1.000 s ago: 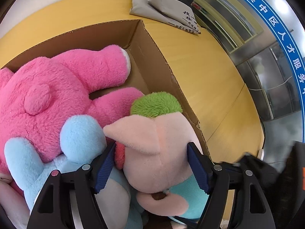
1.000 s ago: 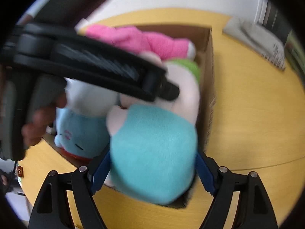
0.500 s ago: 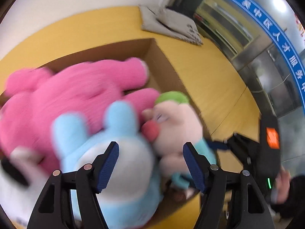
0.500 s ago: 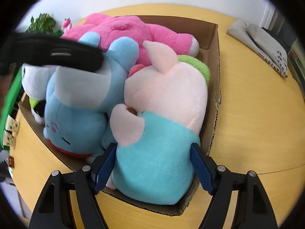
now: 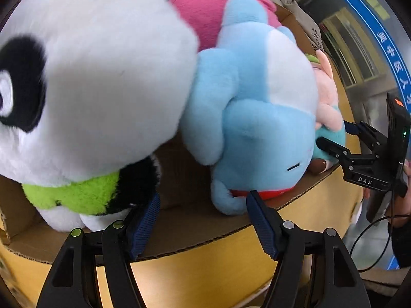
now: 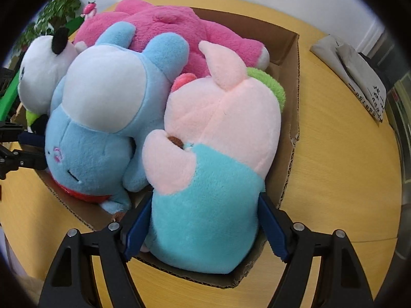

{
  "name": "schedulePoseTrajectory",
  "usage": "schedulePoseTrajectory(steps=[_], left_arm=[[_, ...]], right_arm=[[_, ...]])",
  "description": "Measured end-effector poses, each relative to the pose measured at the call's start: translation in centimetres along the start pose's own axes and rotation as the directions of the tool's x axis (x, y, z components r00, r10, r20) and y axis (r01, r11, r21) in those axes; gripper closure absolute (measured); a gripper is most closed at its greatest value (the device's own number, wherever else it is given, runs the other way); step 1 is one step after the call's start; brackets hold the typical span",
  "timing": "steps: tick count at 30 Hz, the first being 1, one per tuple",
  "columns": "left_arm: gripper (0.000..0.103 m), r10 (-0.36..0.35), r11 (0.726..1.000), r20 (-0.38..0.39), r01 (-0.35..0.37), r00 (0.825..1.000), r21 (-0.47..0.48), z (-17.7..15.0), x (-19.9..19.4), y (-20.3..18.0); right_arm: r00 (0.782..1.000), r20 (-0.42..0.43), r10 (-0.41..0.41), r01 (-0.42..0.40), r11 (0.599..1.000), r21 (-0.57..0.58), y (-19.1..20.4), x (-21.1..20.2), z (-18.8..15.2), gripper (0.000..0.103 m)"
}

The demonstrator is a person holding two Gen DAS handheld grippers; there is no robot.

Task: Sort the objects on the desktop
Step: 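Lower the pig into the box beside the blue elephant and open both grippers, then move both tools down toward the clear phone case on the table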

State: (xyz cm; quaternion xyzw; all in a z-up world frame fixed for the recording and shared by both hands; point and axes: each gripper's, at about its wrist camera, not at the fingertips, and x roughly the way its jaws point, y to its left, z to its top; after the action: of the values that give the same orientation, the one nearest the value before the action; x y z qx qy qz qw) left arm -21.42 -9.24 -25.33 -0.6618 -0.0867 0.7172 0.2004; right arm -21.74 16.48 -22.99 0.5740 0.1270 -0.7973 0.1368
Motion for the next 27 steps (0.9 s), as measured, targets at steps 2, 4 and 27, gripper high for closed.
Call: schedulePoseTrajectory(steps=[2, 4, 27], left_arm=[[0.029, -0.016, 1.0, -0.006, 0.015, 1.0, -0.015, -0.9, 0.4, -0.4], [0.028, -0.002, 1.0, -0.007, 0.002, 1.0, -0.03, -1.6, 0.5, -1.0], [0.0, 0.176, 0.969, 0.384, -0.227, 0.906, 0.092, 3.0, -14.5, -18.2]], right_arm=[[1.0, -0.016, 0.004, -0.004, 1.0, -0.018, -0.4, 0.0, -0.2, 0.025], [0.999, -0.038, 0.026, -0.026, 1.0, -0.013, -0.8, -0.3, -0.5, 0.024], [0.958, 0.258, -0.128, 0.077, 0.977, 0.2, -0.5, -18.6, -2.5, 0.0]])
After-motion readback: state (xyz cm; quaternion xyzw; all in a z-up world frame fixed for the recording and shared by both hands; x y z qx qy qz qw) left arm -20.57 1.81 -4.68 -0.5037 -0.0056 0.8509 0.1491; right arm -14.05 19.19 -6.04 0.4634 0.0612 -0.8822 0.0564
